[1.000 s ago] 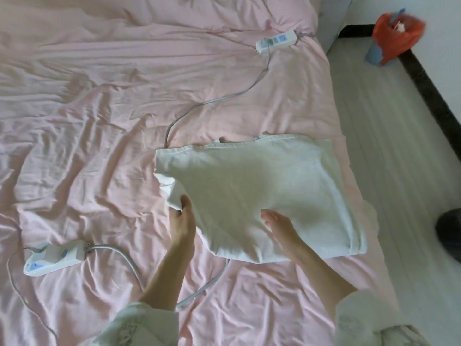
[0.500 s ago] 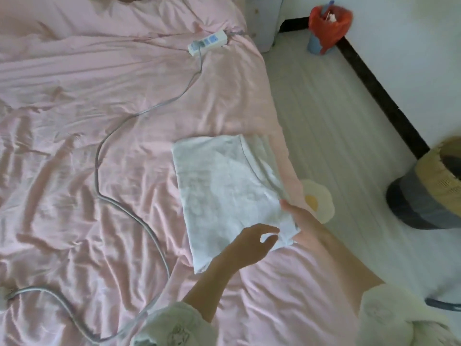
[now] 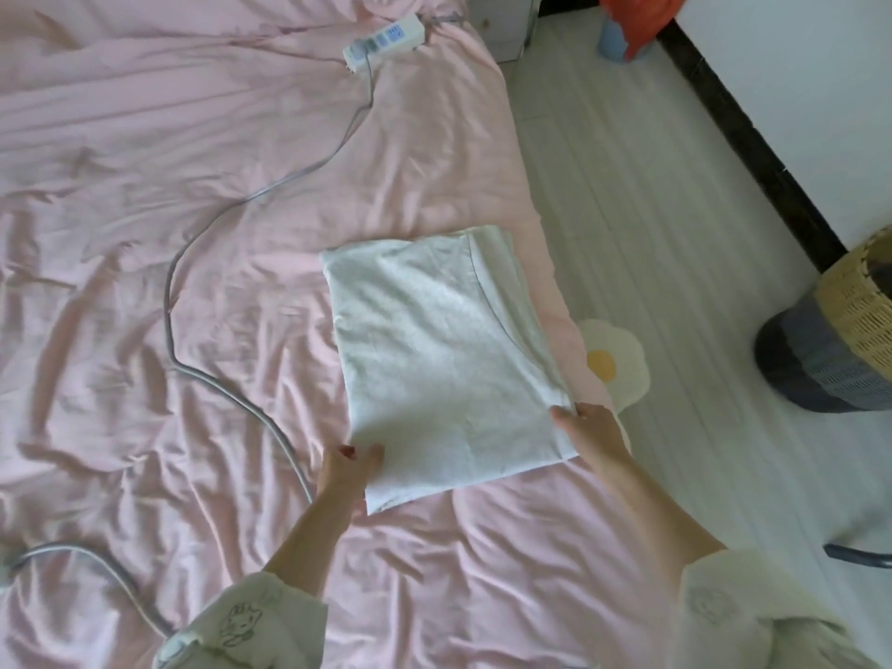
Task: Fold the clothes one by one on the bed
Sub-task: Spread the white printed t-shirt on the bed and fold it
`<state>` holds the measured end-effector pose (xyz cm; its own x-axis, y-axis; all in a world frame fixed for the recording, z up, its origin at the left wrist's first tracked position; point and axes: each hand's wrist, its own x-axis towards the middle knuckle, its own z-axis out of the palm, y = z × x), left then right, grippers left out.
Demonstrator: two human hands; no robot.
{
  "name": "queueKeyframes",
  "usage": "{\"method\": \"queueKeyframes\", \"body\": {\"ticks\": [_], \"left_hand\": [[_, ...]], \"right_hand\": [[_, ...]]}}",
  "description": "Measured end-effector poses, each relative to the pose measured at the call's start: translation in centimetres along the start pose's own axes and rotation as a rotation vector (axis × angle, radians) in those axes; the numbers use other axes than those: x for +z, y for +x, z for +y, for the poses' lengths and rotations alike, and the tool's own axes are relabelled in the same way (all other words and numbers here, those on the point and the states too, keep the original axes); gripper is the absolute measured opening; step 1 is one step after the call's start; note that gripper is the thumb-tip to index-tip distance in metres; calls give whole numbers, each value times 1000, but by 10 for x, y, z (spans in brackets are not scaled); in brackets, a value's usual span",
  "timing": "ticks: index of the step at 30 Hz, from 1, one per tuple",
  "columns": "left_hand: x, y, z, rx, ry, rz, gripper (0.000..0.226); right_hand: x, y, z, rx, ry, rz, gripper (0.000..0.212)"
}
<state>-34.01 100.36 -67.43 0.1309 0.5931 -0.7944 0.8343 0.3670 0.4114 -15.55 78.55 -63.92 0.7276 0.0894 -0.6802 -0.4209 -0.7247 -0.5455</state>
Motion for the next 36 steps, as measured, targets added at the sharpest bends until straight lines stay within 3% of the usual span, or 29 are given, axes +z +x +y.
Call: {"method": "queueKeyframes", "body": {"ticks": [2,5,9,12,17,23,27,29,33,36], "left_hand": [[-1,-15,6,-56,-133,-87,26],[-2,-18,3,-105,-301,-205,31],[-6,-24,6,-220,-506,-317,32],[-10,-33,14,-190,-528,-380,26],[-30,-38,7,-144,-422,-358,26],[-40,-59,-41,-228,-302,-503,35],[-53,-64,-36,-266,-211,-556,41],[-66,-62,-19,-274,-181,-572,45],[-87,-61,24,-206,-258,-585,18],[-95,-55,56,-112,-432,-556,27]], "right_hand": [[0,6,-5,-3,34,11,27],[-1,14,-13,46,97,-68,71],[0,10,-16,77,143,-146,53],[1,2,-17,79,239,-136,45],[-1,-14,-16,85,194,-205,35],[-9,-48,23,274,-5,-333,40],[-21,-63,26,401,3,-392,18],[-27,-63,10,419,1,-427,19],[-42,-53,-31,427,234,-488,27],[-47,-43,-67,407,532,-506,19]]}}
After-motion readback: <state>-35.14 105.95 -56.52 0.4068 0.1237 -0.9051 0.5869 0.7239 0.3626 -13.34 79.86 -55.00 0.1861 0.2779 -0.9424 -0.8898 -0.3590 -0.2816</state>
